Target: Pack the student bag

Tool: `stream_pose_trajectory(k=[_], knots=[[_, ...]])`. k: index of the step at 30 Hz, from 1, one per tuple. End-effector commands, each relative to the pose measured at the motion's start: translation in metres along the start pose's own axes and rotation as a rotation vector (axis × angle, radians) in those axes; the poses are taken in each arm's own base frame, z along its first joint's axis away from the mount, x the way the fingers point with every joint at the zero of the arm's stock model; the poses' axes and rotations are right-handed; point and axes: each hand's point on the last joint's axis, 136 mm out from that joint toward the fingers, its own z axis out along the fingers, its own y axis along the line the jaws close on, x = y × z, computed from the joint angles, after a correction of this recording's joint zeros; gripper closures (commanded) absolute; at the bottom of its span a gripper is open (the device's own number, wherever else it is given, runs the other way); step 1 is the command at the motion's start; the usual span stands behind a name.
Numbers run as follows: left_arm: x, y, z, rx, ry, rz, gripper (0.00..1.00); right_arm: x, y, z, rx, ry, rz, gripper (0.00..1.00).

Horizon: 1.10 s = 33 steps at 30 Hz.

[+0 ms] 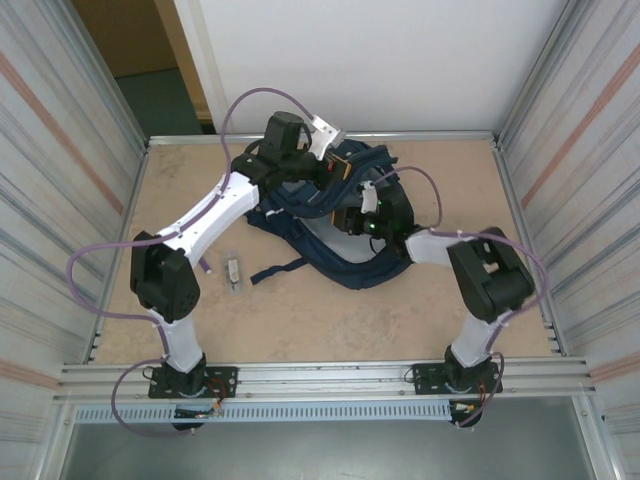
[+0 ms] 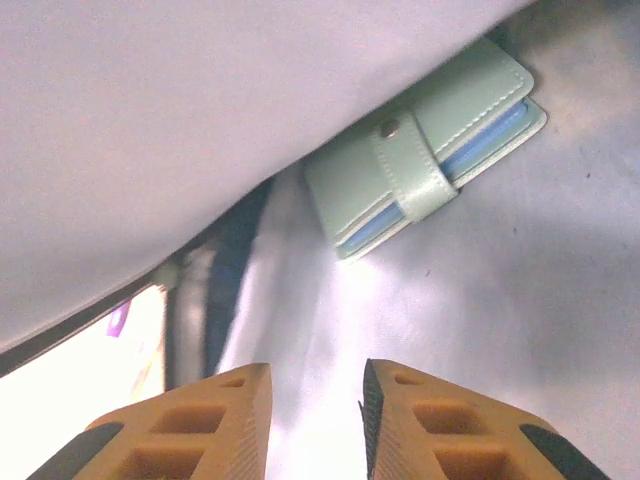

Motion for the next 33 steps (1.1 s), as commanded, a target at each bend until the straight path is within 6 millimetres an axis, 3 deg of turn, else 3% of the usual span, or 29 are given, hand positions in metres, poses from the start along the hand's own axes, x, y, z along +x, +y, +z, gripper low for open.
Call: stream_pose_trajectory(k=[1,5,10,13,14,15,17,20,24,29,33], knots=[[-0.021,-0.011,-0.003,0.047,-0.071,0.039,1.00,-0.003,0.019,-0.037,0.000,-0.030,-0.094,0.70],[0.010,-0.021,0.015,0.039,0.021,0.060,1.00,0.010,0.008,-0.089,0.171,-0.013,-0.212,0.67],[0.040,-0.023,0.042,-0.033,0.133,0.136,1.00,0.040,-0.023,-0.176,0.476,-0.026,-0.253,0.65],[0.051,-0.027,0.056,0.006,0.145,0.106,1.00,0.045,-0.019,-0.216,0.509,-0.141,-0.232,0.55],[0.057,-0.032,0.061,0.033,0.154,0.095,0.96,0.041,-0.014,-0.227,0.500,-0.203,-0.221,0.49],[0.063,-0.037,0.065,0.055,0.170,0.085,0.85,0.034,-0.012,-0.239,0.514,-0.266,-0.189,0.45],[0.074,-0.047,0.068,0.086,0.199,0.076,0.79,0.023,-0.009,-0.251,0.519,-0.333,-0.150,0.43],[0.081,-0.046,0.060,0.031,0.215,0.059,0.64,0.018,0.002,-0.241,0.466,-0.284,-0.194,0.41],[0.078,-0.021,0.020,-0.206,0.226,-0.021,0.45,0.009,-0.004,-0.222,0.513,-0.153,-0.117,0.37],[0.121,0.040,-0.031,-0.423,0.265,-0.286,0.43,0.007,-0.017,-0.186,0.558,0.045,-0.037,0.33],[0.158,0.090,-0.051,-0.504,0.268,-0.506,0.43,0.007,-0.031,-0.155,0.575,0.107,0.051,0.33]])
